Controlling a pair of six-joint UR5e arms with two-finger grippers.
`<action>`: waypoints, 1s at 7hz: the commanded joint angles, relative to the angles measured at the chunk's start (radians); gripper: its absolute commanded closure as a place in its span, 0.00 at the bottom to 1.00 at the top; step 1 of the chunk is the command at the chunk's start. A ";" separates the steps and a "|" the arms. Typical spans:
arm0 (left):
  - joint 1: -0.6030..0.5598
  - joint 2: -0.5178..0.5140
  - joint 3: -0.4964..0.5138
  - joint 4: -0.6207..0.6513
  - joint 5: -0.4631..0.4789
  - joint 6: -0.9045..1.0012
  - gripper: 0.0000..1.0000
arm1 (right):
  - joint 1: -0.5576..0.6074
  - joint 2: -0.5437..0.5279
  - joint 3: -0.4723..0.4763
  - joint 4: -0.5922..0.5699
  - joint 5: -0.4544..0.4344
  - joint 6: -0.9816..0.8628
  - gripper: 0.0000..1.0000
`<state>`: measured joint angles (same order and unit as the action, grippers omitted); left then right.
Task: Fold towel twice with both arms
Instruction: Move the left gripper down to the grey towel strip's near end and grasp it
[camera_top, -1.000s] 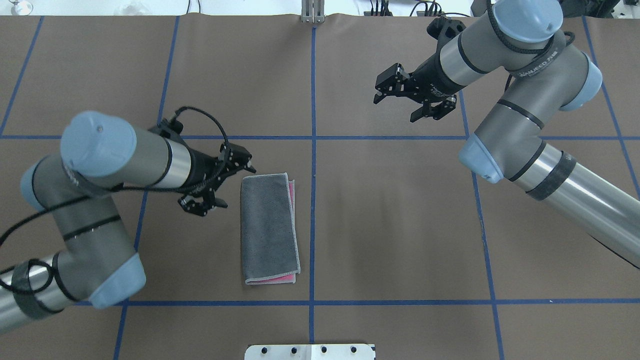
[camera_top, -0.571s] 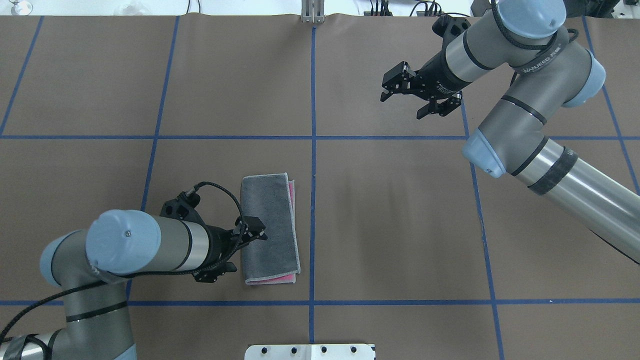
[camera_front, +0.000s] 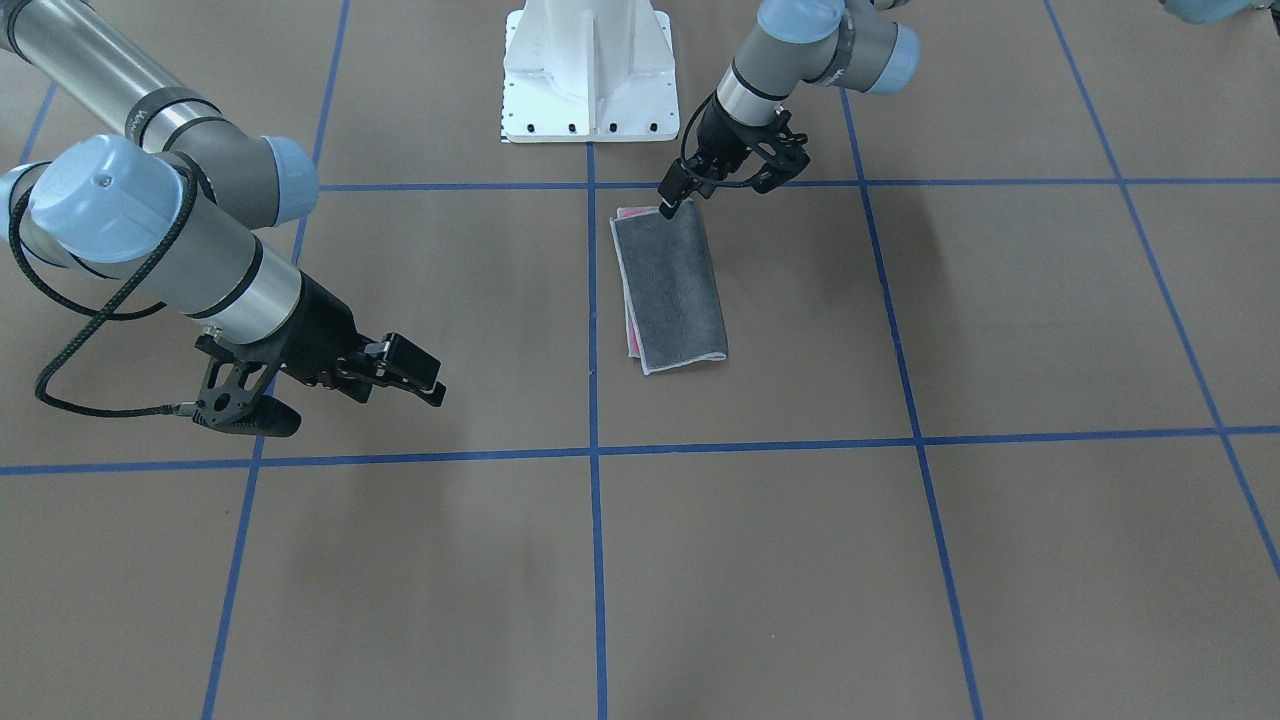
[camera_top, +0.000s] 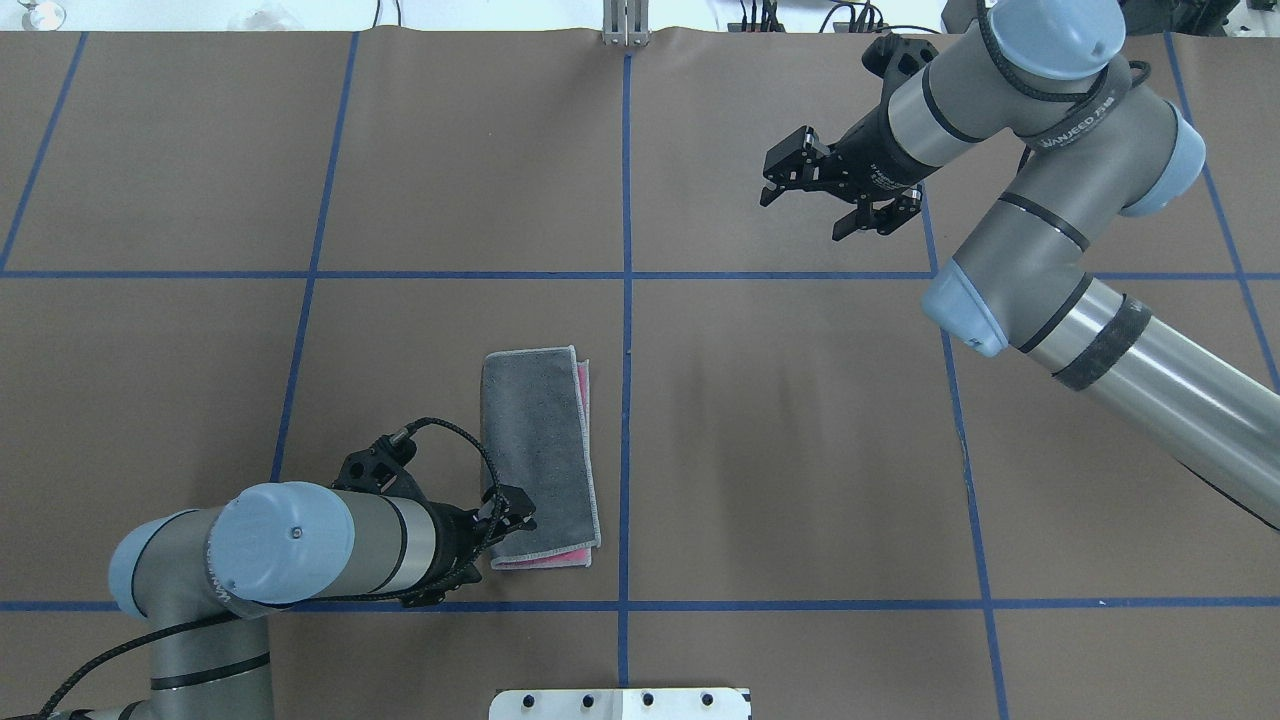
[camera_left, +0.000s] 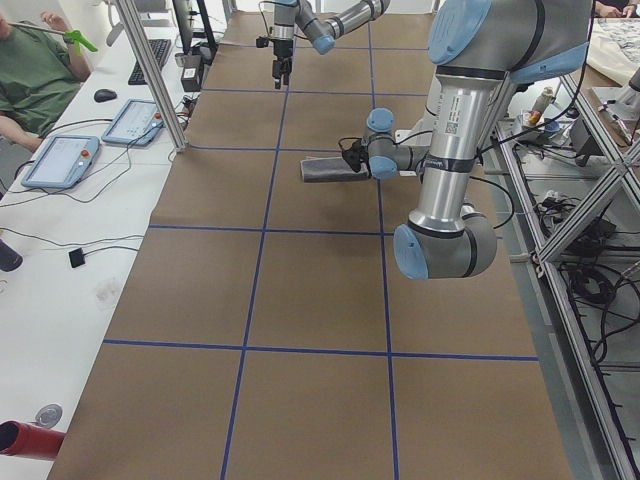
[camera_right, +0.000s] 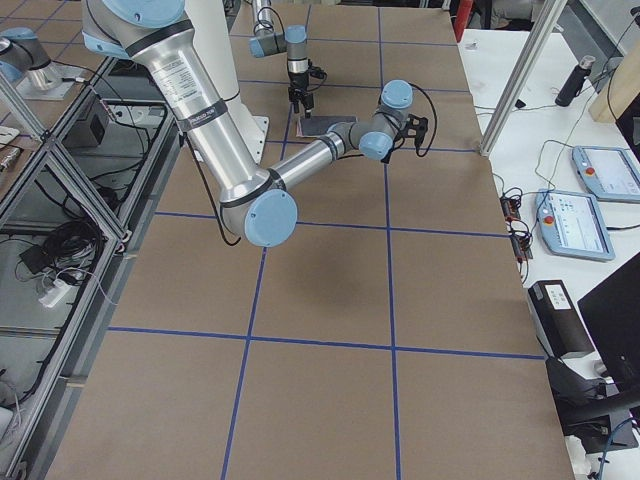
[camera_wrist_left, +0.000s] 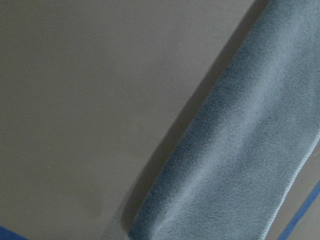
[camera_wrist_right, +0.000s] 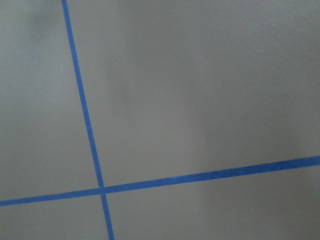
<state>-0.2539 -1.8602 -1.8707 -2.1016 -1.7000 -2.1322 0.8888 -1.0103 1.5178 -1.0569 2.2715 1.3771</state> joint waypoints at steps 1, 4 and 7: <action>0.001 0.001 0.007 0.000 0.002 0.000 0.20 | -0.004 0.001 -0.002 0.000 -0.001 0.002 0.00; 0.019 -0.002 0.008 0.000 0.003 0.000 0.30 | -0.004 0.004 -0.007 -0.002 -0.001 0.000 0.01; 0.018 -0.002 0.008 0.000 0.003 -0.002 0.64 | -0.005 0.002 -0.007 -0.002 -0.001 -0.003 0.01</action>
<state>-0.2357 -1.8621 -1.8627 -2.1016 -1.6966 -2.1332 0.8839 -1.0079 1.5110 -1.0584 2.2699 1.3751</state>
